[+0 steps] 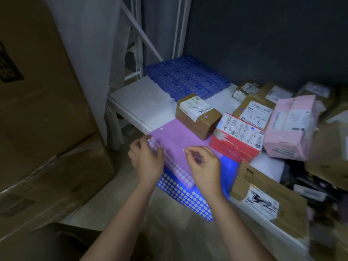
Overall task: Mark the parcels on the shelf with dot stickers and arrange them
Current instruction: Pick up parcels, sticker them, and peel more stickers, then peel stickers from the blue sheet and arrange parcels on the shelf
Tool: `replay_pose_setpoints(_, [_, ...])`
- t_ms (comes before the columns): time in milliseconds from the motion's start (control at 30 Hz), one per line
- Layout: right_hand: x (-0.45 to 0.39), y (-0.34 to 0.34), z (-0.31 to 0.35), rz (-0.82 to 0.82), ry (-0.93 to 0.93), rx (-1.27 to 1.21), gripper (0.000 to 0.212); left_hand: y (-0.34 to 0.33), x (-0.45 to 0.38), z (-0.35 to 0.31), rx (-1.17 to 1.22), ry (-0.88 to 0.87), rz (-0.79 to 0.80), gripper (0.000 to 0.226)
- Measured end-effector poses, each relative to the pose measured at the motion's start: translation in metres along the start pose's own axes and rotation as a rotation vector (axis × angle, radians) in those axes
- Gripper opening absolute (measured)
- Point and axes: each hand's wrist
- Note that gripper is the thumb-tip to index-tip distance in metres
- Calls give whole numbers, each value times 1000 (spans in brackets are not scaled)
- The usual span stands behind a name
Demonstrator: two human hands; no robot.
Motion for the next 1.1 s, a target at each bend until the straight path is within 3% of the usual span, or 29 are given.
replay_pose_setpoints(133, [45, 81, 3, -65, 16, 205, 4, -14, 44, -14, -53, -275, 198, 22])
replay_pose_setpoints(333, [107, 195, 5, -165, -103, 381, 9, -60, 123, -30, -213, -597, 501, 24])
replay_pose_setpoints(433, [121, 229, -1, -125, -186, 496, 13, -81, 156, -37, -334, -752, 553, 34])
replay_pose_setpoints(567, [117, 240, -8, -37, -80, 678, 8, -99, 180, -38, -463, -891, 549, 37])
replay_pose_setpoints(667, [109, 235, -12, 35, 141, 894, 6, -108, 182, -33, -447, -889, 535, 42])
replay_pose_setpoints(833, [100, 234, -30, 112, 175, 1080, 27, -112, 179, -36, -447, -873, 514, 33])
replay_pose_setpoints(1100, [109, 246, -40, 312, 208, 945, 6, -119, 174, -32, -450, -849, 521, 36])
Point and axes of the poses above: each hand's wrist, its own x-axis away from the middle knuckle, its own y-axis out of the back of the hand, z = x × y, and after that the axes turned 11 degrees about y, right-handed
